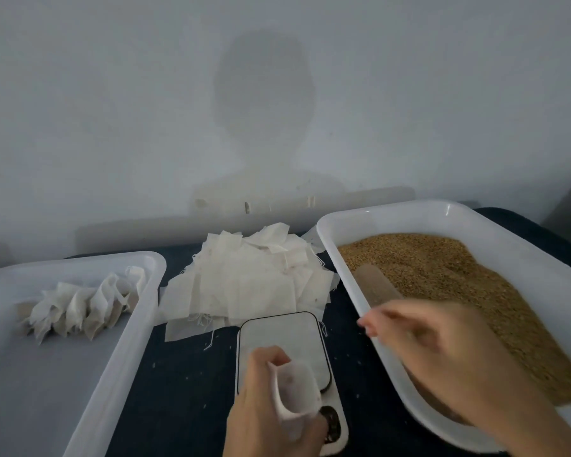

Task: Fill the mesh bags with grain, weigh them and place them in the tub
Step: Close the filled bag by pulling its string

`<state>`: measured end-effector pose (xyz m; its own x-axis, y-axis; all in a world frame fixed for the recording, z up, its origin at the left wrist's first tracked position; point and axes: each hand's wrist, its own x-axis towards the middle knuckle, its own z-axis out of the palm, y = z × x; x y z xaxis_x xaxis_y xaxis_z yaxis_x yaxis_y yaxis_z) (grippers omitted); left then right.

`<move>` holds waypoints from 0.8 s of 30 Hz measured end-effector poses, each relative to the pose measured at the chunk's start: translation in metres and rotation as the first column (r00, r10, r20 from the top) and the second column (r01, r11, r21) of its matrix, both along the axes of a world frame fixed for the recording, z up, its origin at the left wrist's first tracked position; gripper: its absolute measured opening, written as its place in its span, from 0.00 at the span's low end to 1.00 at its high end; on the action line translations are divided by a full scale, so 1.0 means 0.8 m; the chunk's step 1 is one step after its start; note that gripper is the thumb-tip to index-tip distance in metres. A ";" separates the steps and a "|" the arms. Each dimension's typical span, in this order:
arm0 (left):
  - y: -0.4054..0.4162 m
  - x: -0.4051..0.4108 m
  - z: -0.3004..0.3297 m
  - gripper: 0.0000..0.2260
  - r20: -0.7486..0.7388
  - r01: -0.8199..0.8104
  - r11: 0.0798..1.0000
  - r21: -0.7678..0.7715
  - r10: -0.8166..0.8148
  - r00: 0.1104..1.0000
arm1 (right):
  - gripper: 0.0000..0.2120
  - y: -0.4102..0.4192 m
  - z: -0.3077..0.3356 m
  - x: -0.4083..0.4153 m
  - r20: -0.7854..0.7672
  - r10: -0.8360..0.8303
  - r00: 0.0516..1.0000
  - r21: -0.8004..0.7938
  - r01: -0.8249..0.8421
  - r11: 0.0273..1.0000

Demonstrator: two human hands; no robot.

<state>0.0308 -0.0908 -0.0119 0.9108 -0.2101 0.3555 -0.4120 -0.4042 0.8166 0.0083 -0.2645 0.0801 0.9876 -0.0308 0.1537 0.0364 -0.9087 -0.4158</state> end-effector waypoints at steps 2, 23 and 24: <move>0.007 0.004 -0.003 0.20 -0.041 -0.011 0.997 -0.077 0.008 0.999 | 0.14 -0.050 -0.010 0.008 -0.006 -0.045 0.999 -0.011 0.045 0.999; 0.018 0.008 0.027 0.15 -0.328 0.069 0.912 -0.404 -0.215 0.920 | 0.16 -0.187 -0.019 0.078 -0.405 -0.416 0.814 -0.440 0.225 0.869; 0.015 0.006 0.031 0.14 -0.317 0.087 0.906 -0.414 -0.233 0.919 | 0.17 -0.181 -0.029 0.085 -0.391 -0.407 0.825 -0.431 0.227 0.873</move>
<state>0.0358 -0.0784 0.0129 0.9553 -0.2778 0.1012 -0.1003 0.0175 0.9948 0.0763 -0.4097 0.0571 0.8877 -0.3883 -0.2476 -0.3913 -0.9194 0.0391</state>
